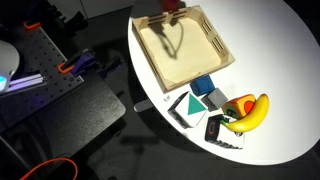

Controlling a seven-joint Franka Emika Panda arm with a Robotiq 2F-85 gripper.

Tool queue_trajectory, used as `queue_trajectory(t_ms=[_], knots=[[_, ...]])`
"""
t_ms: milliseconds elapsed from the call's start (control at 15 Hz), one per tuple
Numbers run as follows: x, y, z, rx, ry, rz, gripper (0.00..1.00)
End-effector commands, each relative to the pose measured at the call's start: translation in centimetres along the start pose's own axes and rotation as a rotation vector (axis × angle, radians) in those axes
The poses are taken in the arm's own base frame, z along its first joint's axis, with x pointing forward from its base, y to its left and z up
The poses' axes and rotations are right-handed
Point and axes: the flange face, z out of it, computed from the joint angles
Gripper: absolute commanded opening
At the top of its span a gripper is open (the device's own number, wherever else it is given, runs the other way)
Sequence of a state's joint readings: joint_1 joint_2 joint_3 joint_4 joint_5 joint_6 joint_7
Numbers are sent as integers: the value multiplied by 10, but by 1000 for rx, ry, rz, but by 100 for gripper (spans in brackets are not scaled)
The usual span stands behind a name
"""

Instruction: Remove the green block from the wooden tray and stack it on top of the light green block

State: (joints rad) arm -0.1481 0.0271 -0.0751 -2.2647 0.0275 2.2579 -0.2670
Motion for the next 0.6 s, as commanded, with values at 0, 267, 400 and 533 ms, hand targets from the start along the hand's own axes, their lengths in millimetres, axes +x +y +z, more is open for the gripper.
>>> queue_trajectory(t_ms=[0, 267, 400, 533], knots=[[-27, -4, -11, -44, -26, 74, 100], [-42, -4, -17, -51, 19, 156, 100], [-31, -3, -11, -35, -6, 123, 100], [-31, -3, -9, -35, -9, 122, 100]])
